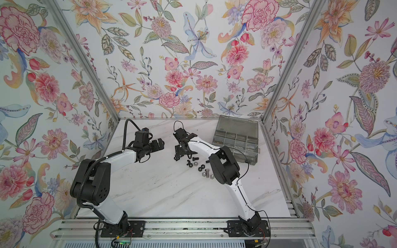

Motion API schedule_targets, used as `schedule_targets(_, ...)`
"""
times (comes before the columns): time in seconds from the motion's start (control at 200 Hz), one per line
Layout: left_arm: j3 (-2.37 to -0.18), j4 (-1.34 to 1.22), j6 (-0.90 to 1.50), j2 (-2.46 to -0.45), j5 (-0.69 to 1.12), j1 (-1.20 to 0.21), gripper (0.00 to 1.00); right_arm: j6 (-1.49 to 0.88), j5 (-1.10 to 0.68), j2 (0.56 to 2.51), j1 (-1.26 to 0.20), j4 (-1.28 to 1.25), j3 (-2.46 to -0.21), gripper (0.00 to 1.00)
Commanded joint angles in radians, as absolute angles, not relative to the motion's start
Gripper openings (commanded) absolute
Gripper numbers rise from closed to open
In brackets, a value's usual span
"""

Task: Sort the screws and nuts into containers
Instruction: Rotate the nut at the top-center of the table.

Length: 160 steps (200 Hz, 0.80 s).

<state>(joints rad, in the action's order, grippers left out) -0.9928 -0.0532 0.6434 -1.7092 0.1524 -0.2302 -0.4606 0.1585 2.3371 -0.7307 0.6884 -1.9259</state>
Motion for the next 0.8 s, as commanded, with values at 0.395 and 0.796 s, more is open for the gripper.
schedule_targets(0.395, -0.98, -0.062, 0.635, -1.713, 0.165, -0.235, 0.99, -0.438, 0.3, 2.357, -0.71, 0.777, -1.891, 0.93)
schedule_targets(0.796, -0.98, -0.065, 0.636, -1.726, 0.172, -0.236, 0.99, -0.386, 0.266, 2.325, -0.654, 0.776, -1.86, 0.94)
